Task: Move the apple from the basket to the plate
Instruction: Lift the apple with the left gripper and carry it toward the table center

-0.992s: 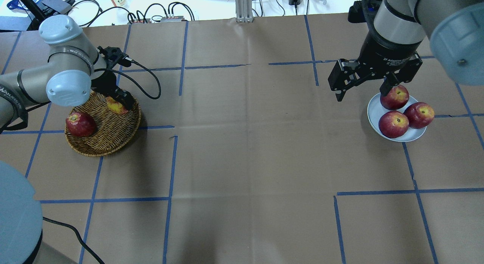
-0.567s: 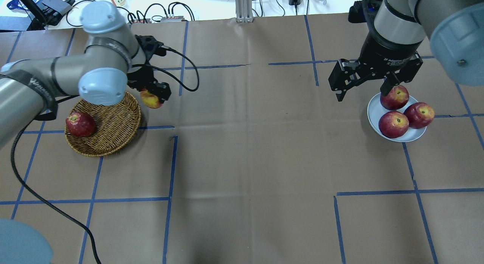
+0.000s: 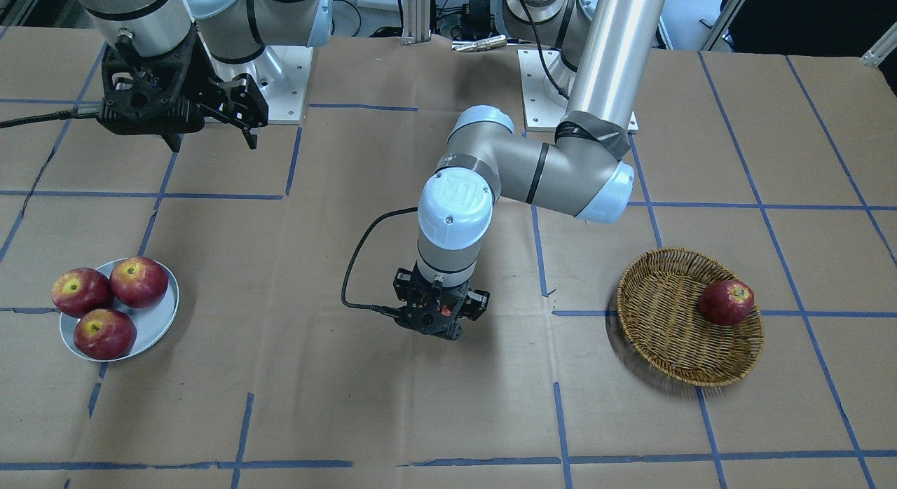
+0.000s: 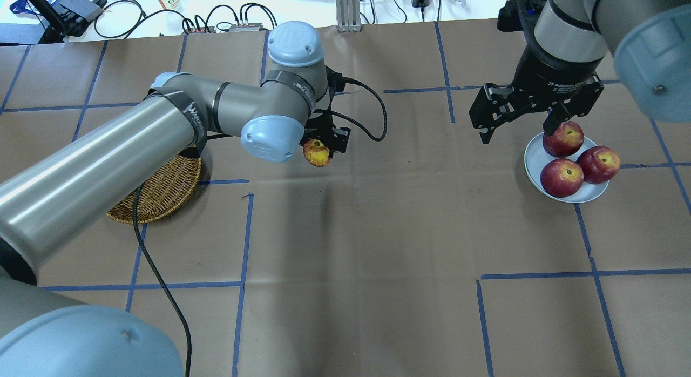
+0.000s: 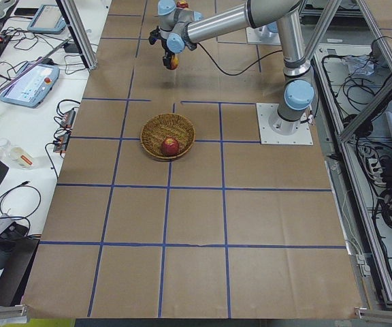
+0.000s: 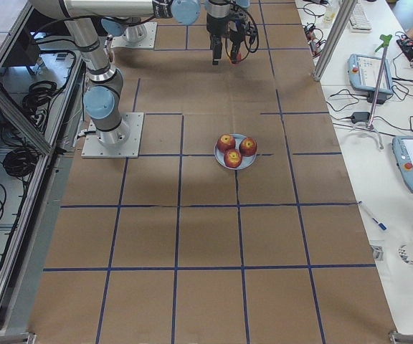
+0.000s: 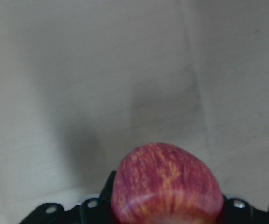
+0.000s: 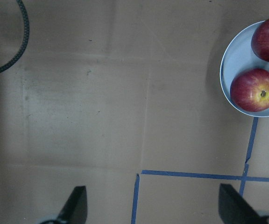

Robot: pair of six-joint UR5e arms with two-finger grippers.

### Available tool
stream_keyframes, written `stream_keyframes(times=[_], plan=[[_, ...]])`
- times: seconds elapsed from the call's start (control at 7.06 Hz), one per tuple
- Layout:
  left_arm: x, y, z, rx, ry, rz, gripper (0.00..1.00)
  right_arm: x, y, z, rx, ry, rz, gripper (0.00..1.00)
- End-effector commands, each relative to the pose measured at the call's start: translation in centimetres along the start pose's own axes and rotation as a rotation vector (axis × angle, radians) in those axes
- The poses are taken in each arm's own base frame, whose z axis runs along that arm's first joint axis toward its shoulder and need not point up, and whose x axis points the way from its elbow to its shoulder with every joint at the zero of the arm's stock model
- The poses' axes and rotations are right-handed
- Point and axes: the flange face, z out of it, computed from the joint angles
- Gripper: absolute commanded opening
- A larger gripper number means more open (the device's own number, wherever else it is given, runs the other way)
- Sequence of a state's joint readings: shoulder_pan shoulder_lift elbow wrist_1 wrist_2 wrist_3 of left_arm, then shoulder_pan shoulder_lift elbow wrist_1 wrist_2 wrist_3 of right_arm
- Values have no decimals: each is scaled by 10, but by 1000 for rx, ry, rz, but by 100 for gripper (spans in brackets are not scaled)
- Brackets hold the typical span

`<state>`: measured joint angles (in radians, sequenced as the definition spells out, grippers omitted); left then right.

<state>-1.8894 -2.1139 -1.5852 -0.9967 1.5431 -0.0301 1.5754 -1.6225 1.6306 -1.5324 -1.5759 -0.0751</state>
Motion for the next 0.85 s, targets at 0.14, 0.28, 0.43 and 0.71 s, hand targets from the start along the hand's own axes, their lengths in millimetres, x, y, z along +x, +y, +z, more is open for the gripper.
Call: stream_keyframes(times=[0.14, 0.28, 0.43, 0.71], plan=[[16, -20, 19, 21, 12, 19, 37, 1, -1, 0, 1, 0, 1, 100], [24, -22, 19, 22, 11, 30, 37, 1, -1, 0, 1, -2, 1, 100], [27, -21, 28, 11, 7, 35, 37, 1, -1, 0, -1, -2, 1, 100], [28, -20, 32, 4, 5, 37, 41, 1, -1, 0, 1, -2, 1, 100]])
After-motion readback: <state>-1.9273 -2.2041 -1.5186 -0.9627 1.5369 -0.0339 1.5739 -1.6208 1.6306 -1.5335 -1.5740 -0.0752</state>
